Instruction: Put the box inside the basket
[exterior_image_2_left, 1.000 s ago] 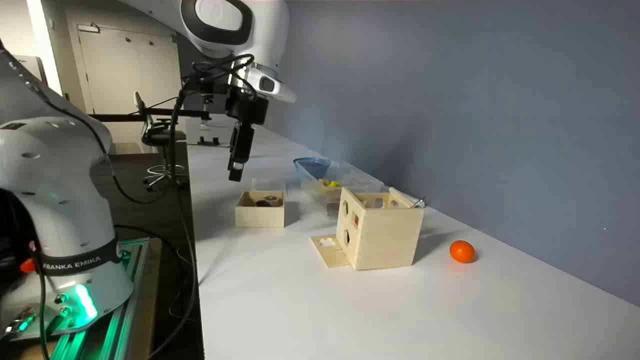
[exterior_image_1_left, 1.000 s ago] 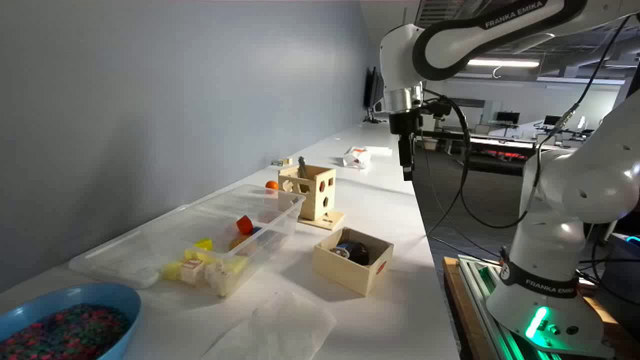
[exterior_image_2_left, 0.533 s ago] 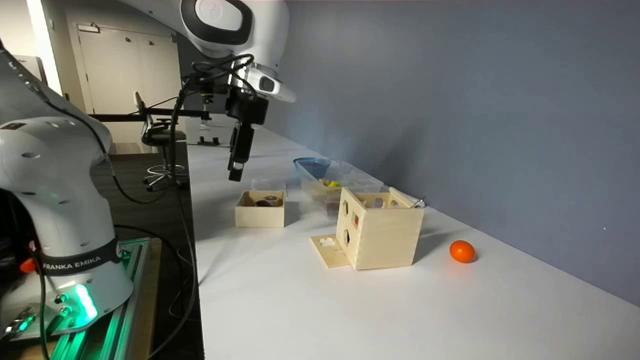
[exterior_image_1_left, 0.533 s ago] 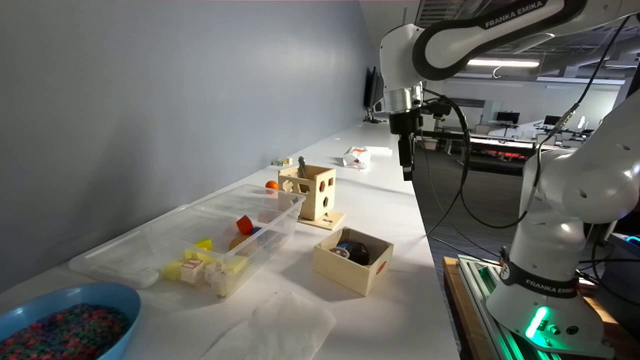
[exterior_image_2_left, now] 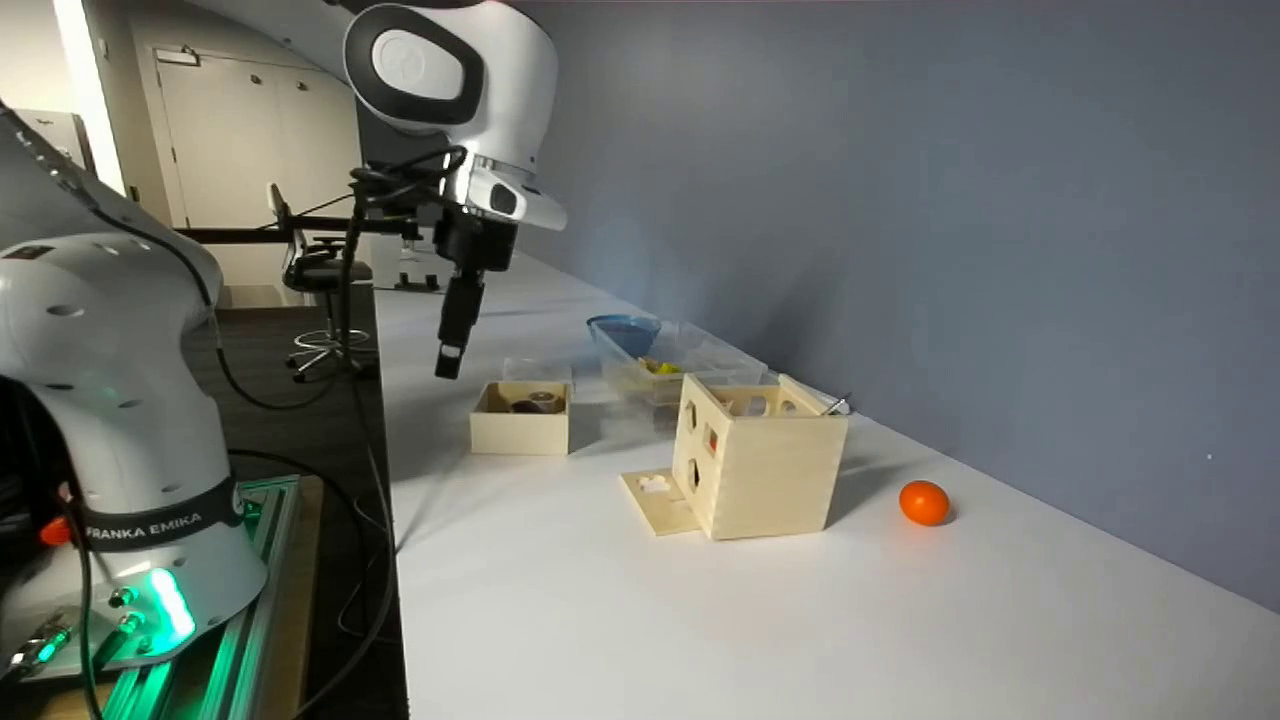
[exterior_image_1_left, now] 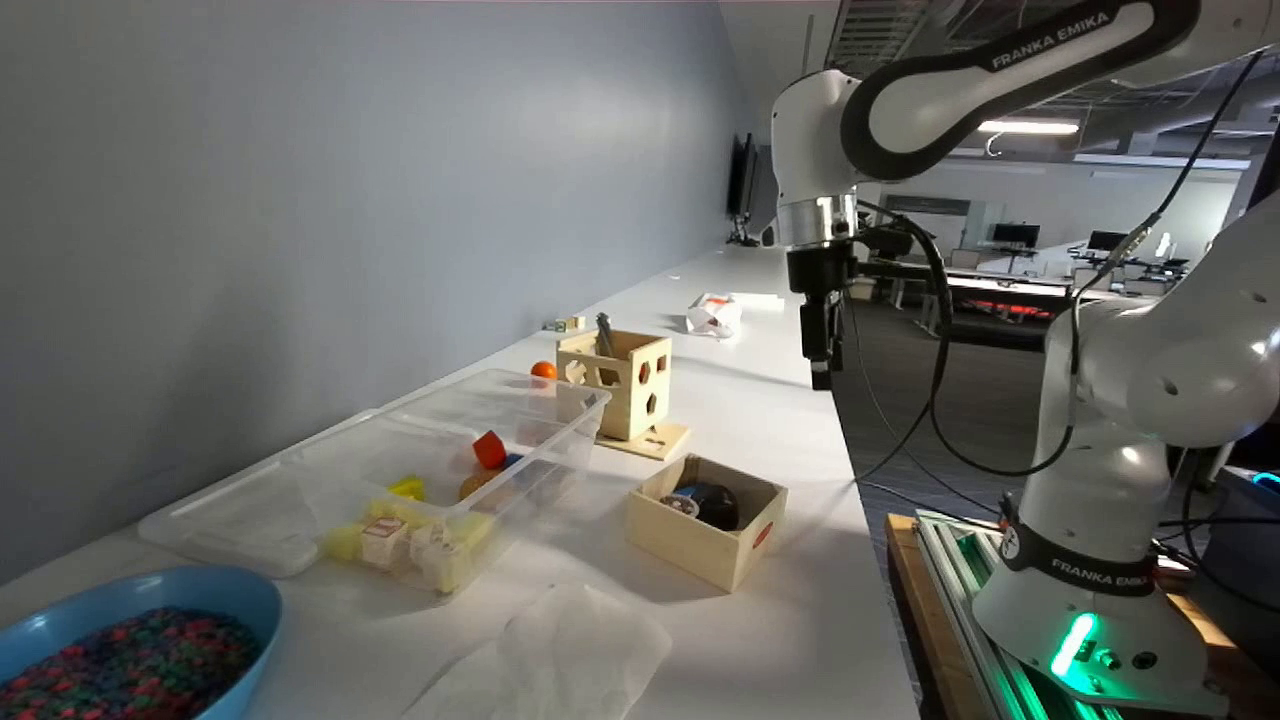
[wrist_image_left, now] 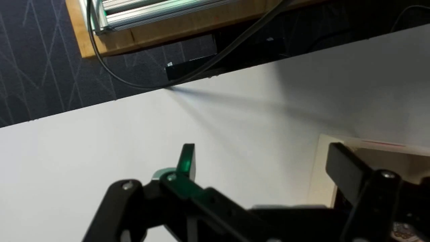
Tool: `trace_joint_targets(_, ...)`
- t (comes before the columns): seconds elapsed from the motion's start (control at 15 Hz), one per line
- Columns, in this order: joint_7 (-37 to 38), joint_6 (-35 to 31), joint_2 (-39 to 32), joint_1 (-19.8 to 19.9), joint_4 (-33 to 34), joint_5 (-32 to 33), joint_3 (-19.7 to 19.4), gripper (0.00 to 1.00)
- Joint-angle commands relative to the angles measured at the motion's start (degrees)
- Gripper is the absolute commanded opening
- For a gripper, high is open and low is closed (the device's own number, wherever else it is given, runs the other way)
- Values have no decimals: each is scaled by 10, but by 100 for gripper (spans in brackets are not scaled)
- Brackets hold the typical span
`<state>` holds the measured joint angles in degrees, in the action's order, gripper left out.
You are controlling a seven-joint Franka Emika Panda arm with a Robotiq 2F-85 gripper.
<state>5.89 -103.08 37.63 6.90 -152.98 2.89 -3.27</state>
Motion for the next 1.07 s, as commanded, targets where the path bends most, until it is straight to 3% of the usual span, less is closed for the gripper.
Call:
trace_joint_targets(0.0,14,-28,70,-17,-67,-37,12,100)
trace_joint_targets(0.13,5,-26,76,-31,-83,-21,35,100)
trace_joint_targets(0.2,2,-18,37,-18,-48,-21,19,100)
trace_joint_targets(0.53,3,-18,38,-19,-50,-21,20,100)
trace_joint_targets(1.0,124,-137,34,-47,-49,-88,84,100)
